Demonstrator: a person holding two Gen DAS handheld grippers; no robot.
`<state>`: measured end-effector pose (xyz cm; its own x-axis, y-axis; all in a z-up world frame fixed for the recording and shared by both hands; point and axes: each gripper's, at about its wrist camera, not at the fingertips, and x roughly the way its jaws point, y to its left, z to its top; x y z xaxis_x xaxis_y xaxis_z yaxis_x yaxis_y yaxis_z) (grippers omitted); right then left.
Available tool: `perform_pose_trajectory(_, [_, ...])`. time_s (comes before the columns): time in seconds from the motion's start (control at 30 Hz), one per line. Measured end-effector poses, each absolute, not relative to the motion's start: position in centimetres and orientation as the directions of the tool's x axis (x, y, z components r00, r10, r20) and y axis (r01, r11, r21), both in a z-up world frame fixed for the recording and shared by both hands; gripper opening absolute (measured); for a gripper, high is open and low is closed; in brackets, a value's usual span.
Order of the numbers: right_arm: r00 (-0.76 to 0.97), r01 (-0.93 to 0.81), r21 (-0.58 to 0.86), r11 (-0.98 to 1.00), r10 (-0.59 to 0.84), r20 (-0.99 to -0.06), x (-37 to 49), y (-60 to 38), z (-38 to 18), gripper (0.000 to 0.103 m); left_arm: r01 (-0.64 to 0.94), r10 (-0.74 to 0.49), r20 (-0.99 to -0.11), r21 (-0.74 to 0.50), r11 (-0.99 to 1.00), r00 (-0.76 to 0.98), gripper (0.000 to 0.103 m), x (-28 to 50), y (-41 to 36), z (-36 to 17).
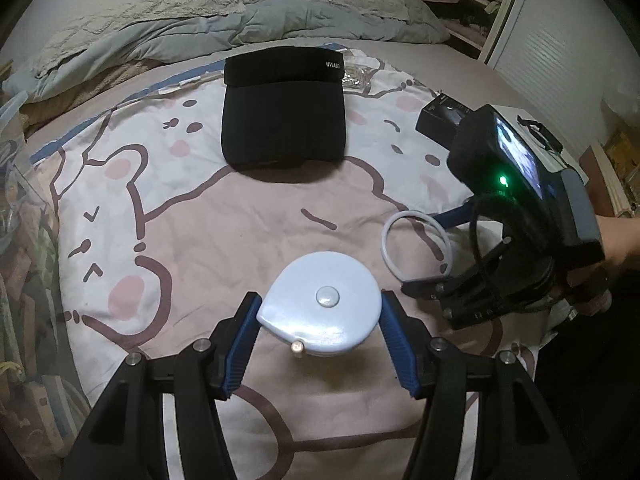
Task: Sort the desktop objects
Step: 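Lift the ring and tape measure and carry both toward the clear bin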
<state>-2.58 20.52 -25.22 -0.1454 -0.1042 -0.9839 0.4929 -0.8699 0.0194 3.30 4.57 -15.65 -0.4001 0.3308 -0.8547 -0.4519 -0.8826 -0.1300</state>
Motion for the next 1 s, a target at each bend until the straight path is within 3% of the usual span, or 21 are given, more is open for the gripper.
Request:
perform_pose_trajectory(0.23, [-0.176,0.470,0.053,-0.881,-0.152,-0.973,-3.4,22.2,-22.7,0.083,-0.418,0.338,-0.836,-0.147,-0.896,-0.432,0.059,3.3,3.4,-14.1])
perform_pose_trajectory(0.47, [-0.318,0.429,0.049,-0.902,-0.201,-0.926,-4.4,23.8,-17.1,0.084,-0.353,0.319,-0.787,-0.139,-0.925,-0.528,0.059,2.5,1.5,-10.0])
perform_pose_trajectory(1.0, [-0.579,0.460,0.166,-0.872,-0.436,-0.688,-7.6,17.1,-1.0,0.084,-0.113,0.176,-0.634,-0.139,-0.984,-0.753,0.059,2.6,-5.7,2.2])
